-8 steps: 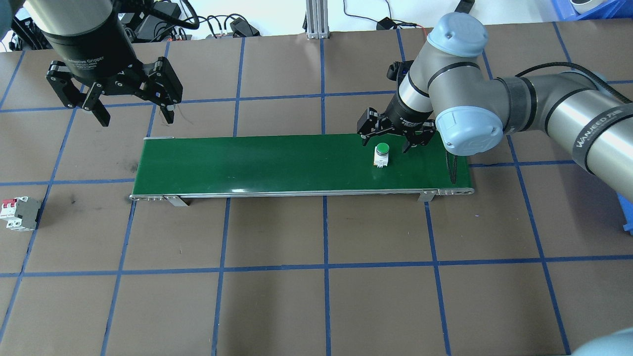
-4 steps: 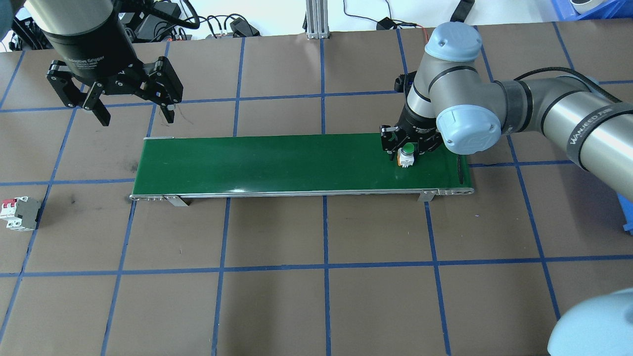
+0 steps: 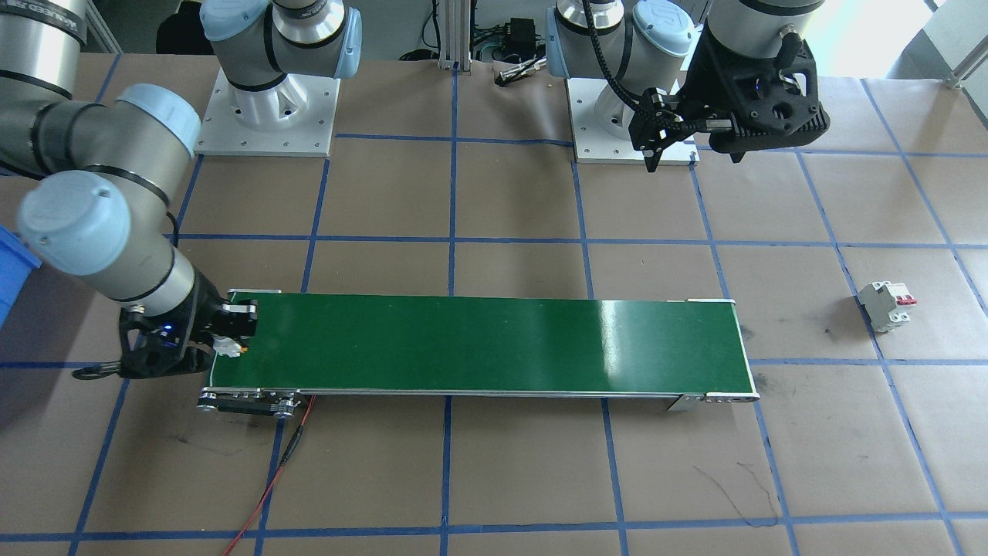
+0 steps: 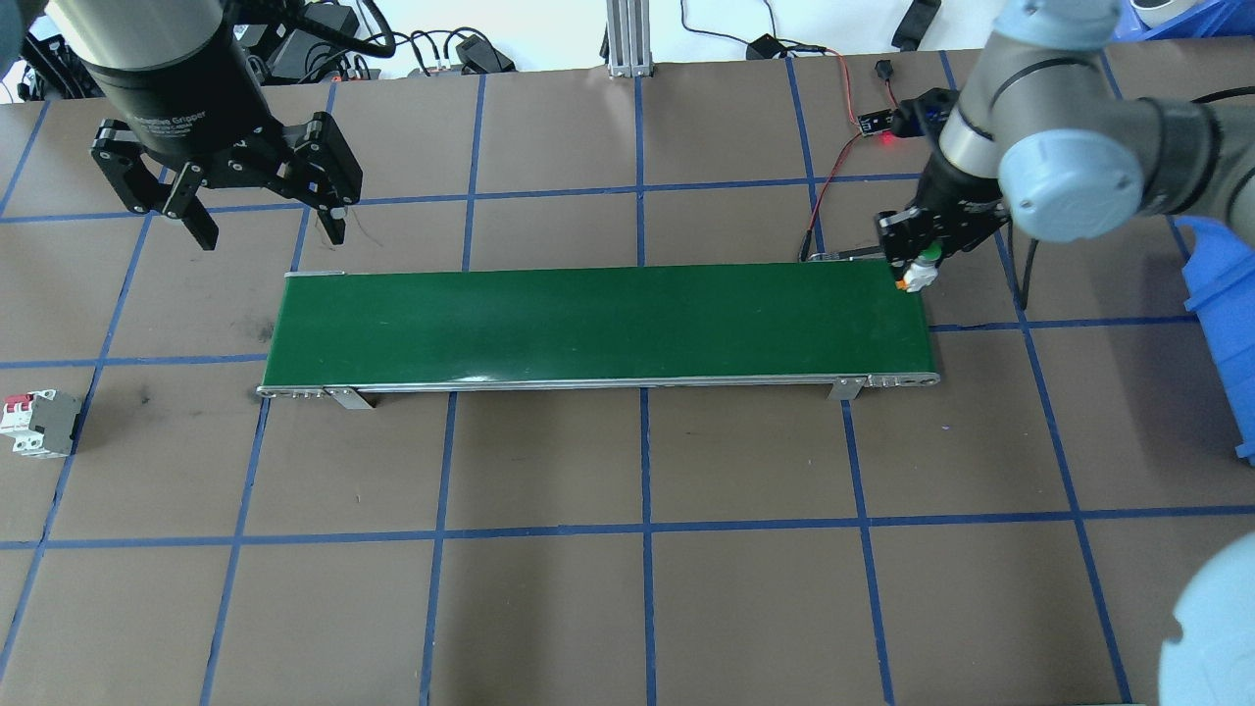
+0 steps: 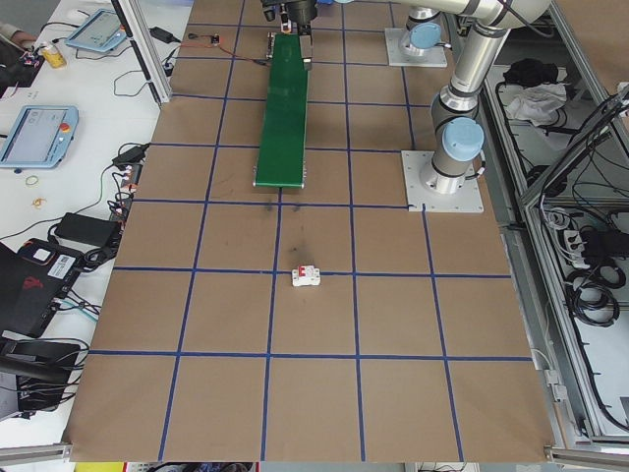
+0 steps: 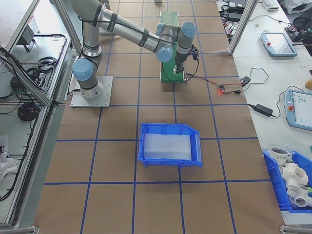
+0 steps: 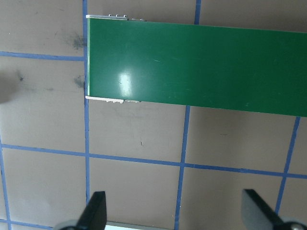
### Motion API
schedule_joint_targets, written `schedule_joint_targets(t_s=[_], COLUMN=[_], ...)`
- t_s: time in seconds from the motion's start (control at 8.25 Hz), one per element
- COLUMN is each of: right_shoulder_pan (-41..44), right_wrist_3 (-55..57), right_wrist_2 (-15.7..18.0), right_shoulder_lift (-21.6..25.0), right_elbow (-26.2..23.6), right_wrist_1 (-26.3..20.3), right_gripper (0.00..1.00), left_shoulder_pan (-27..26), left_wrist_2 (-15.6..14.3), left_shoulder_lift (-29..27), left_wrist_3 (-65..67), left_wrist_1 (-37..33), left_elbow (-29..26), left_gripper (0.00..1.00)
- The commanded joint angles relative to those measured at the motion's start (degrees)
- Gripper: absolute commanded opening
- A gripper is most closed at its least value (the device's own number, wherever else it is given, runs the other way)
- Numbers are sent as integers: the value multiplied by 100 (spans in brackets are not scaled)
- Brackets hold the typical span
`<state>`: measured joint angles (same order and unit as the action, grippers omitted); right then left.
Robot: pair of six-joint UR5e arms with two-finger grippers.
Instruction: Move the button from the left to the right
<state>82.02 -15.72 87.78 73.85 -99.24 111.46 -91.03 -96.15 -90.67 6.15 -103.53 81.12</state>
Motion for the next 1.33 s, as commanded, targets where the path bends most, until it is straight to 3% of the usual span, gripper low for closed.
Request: schedule_joint_targets(t_s=[0.0, 0.12, 0.48, 0.61, 0.73, 0.97, 1.21], right_shoulder_pan=[-1316, -1773, -3364, -3690, -3972, -4387, -4397], right_wrist_3=[-2953, -3738, -7222, -8261, -9351, -11094, -11260], right_wrist_2=[483, 686, 644, 688, 645, 513, 442], right_shoulder_lift=[454, 542, 587, 535, 421, -236, -861], right_elbow=[423, 467, 581, 616, 608, 599, 555], right_wrist_1=[-818, -880, -767, -314, -161, 312, 1085], right_gripper=[0, 0, 0, 0, 0, 0, 0], left_shoulder_pan=[-3, -3, -3, -3, -3, -3, -11], left_wrist_2=[-9, -9, -9, -9, -9, -9, -9], left_shoulder_lift=[14, 23, 14, 14, 14, 23, 32], left_wrist_3=[0, 0, 0, 0, 0, 0, 0], left_wrist_1=[0, 0, 0, 0, 0, 0, 0], left_elbow=[9, 0, 0, 9, 0, 9, 0], left_gripper=[100, 100, 100, 100, 100, 100, 100])
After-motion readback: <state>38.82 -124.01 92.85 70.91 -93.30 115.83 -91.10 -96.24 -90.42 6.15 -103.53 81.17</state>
